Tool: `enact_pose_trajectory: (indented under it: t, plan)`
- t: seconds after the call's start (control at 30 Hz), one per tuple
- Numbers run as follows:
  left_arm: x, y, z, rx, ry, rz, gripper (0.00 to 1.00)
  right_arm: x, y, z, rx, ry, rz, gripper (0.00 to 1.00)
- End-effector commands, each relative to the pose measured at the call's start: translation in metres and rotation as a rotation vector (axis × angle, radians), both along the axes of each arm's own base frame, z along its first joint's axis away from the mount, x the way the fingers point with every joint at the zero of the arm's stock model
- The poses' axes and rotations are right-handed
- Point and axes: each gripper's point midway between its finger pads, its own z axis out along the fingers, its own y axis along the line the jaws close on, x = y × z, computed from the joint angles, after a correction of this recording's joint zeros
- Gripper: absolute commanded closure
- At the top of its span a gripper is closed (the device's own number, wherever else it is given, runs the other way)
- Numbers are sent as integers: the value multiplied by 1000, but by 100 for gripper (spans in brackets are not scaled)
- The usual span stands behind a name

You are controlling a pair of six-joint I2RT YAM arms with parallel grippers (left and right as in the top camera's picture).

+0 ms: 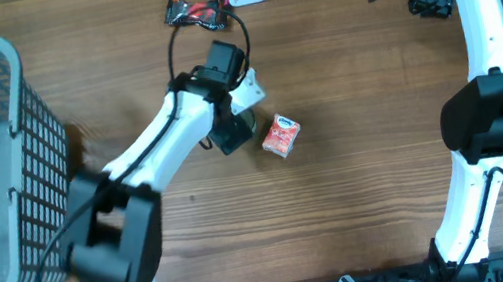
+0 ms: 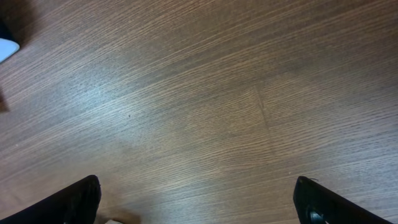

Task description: Scan the item barcode

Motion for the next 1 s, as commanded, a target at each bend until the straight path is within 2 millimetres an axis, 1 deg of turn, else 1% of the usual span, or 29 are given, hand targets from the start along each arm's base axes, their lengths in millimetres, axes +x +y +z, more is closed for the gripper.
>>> enact_pose_trajectory:
  t: [0.0, 0.1, 0.13, 0.17, 0.23, 0.27, 0.33, 0.4, 0.47, 0.5, 0.53, 0.6, 0.67, 0.7, 0.8, 0.87, 0.97]
  plan:
    - [-8, 4, 37, -79, -34, 107, 0, -1, -1, 4, -25, -8, 20, 0]
    - [-15, 7, 61, -132, -62, 214, 0, -1, -1, 4, -28, -8, 34, 0]
    - [-15, 7, 74, -172, -88, 272, 0, -1, -1, 4, -28, -8, 47, 0]
    - [-16, 7, 83, -200, -106, 310, 0, -1, 0, 4, -29, -9, 54, 0]
    - [-17, 8, 109, -282, -160, 401, 0, -1, 2, 4, -24, -12, 87, 0]
    - [-18, 10, 126, -337, -195, 467, 0, -1, 4, 4, -17, -14, 105, 0]
    - [-21, 22, 155, -394, -277, 590, 0, -1, 13, 5, 25, -23, 157, 0]
    - [-25, 39, 181, -422, -373, 686, 0, -1, 27, 7, 86, -33, 215, 0]
    - [-29, 63, 212, -468, -501, 824, 0, -3, 43, 8, 120, -40, 285, 0]
    - [-34, 78, 232, -506, -582, 908, 0, -5, 52, 8, 117, -35, 310, 0]
    - [-39, 89, 247, -546, -638, 969, 0, -6, 62, 8, 115, -32, 337, 0]
    - [-52, 108, 272, -628, -733, 1080, 0, -11, 88, 7, 109, -26, 412, 0]
    - [-65, 124, 290, -694, -803, 1167, 0, -17, 114, 5, 83, -14, 469, 0]
    - [-78, 136, 302, -732, -841, 1209, 0, -25, 137, -2, 49, 13, 528, 0]
    - [-95, 150, 308, -743, -869, 1245, 0, -39, 175, -17, 30, 51, 657, 0]
    - [-105, 161, 309, -741, -897, 1297, 0, -48, 200, -30, 20, 74, 771, 0]
    - [-120, 179, 309, -713, -942, 1369, 0, -62, 227, -50, 22, 122, 867, 0]
